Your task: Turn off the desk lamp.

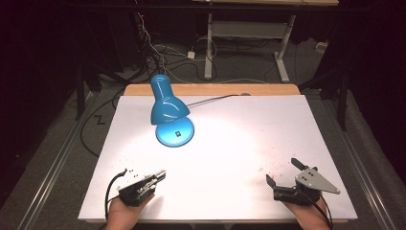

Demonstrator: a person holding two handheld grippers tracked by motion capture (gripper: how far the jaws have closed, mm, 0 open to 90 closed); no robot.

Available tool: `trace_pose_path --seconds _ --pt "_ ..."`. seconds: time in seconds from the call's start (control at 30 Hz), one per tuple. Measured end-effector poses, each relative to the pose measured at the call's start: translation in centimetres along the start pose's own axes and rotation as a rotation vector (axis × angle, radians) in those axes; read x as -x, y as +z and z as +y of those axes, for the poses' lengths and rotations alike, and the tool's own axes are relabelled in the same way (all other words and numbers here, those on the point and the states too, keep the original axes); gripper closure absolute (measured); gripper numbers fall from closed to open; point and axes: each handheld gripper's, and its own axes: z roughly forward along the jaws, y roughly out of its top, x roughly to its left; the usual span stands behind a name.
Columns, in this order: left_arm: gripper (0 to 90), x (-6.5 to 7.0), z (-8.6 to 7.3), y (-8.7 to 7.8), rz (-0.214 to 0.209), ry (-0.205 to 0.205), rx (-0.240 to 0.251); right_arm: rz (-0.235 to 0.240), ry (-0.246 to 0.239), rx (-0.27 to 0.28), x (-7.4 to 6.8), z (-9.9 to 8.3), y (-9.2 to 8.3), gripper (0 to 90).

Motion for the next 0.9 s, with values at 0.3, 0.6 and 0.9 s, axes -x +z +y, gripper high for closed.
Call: trace_pose_path --seconds 0.3,0.6,0.9 --pt "87.9 -0.1 0.2 0.1 -0.006 -0.029 0.004 0.005 -0.002 0.001 -0.1 0.0 0.0 0.5" --pt "87.9 -0.3 1.8 1.1 0.005 -0.006 0.003 0.017 0.01 0.0 -0.1 0.0 0.1 0.5" --pt "87.9 -1.6 3.8 2.4 0.003 -0.011 0.01 0.011 0.01 0.008 -0.1 0.1 0.0 0.5"
